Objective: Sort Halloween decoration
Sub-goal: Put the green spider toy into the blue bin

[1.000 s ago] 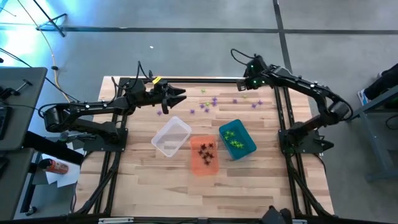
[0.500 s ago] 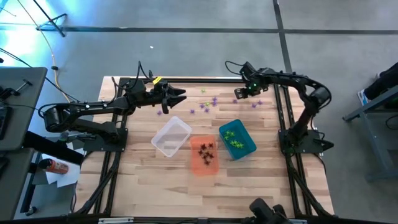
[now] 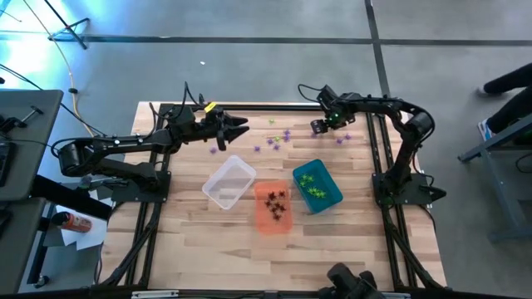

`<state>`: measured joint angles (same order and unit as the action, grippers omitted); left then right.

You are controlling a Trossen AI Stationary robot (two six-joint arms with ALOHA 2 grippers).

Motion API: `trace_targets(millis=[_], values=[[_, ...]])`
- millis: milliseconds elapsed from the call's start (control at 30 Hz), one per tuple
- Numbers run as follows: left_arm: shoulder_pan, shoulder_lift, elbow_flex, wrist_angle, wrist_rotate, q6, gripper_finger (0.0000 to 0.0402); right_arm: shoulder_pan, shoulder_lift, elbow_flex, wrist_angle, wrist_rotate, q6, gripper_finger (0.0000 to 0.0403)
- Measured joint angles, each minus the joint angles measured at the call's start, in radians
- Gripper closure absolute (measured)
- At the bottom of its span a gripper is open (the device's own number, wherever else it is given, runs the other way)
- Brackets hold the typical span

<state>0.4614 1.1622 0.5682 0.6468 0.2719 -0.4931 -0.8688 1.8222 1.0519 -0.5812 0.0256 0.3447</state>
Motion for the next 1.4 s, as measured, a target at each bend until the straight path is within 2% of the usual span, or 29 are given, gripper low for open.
trace_targets(millis=[100, 167, 233, 333, 400, 533, 733, 833, 933, 1033, 1200, 1333, 1400], values=[[0.0, 0.0, 0.0, 0.0, -0.016, 0.0, 0.0192, 0.001, 0.001, 0.0, 0.003, 0.03, 0.017, 0.02], [0.0, 0.0, 0.0, -0.005, -0.017, 0.0, 0.0192, 0.002, 0.002, 0.0, 0.002, 0.046, 0.014, 0.0228], [0.0, 0.0, 0.0, -0.009, -0.018, 0.0, 0.0192, 0.002, 0.003, 0.001, -0.002, 0.054, 0.005, 0.0271], [0.0, 0.0, 0.0, -0.02, -0.018, 0.0, 0.0192, 0.002, 0.002, 0.001, -0.003, 0.065, -0.012, 0.0359], [0.0, 0.0, 0.0, -0.021, -0.018, -0.001, 0.0192, 0.004, -0.003, 0.0, -0.005, 0.07, -0.015, 0.0389], [0.005, -0.004, 0.0, -0.007, -0.017, -0.011, 0.0192, 0.011, -0.043, -0.004, -0.018, 0.076, -0.039, 0.039], [0.026, -0.016, 0.0, -0.007, -0.015, -0.011, 0.0192, 0.011, -0.179, -0.003, -0.03, 0.037, -0.107, 0.0401], [0.036, -0.016, 0.0, -0.005, -0.015, -0.011, 0.0192, 0.016, -0.265, -0.003, -0.008, -0.036, -0.166, 0.0402], [0.036, -0.016, 0.0, -0.008, -0.015, -0.004, 0.0192, 0.041, -0.354, -0.003, 0.052, -0.184, -0.257, 0.0402], [0.03, -0.016, 0.0, -0.02, -0.016, 0.015, 0.0192, 0.115, -0.427, -0.003, 0.15, -0.281, -0.321, 0.0402], [0.0, -0.016, 0.0, -0.023, -0.018, 0.079, 0.0192, 0.287, -0.477, -0.002, 0.343, -0.288, -0.342, 0.0403], [-0.025, -0.016, 0.0, -0.024, -0.017, 0.137, 0.0192, 0.441, -0.476, -0.002, 0.451, -0.312, -0.454, 0.0403], [-0.032, -0.016, 0.0, -0.036, -0.017, 0.155, 0.0192, 0.507, -0.476, -0.002, 0.457, -0.251, -0.475, 0.0403]])
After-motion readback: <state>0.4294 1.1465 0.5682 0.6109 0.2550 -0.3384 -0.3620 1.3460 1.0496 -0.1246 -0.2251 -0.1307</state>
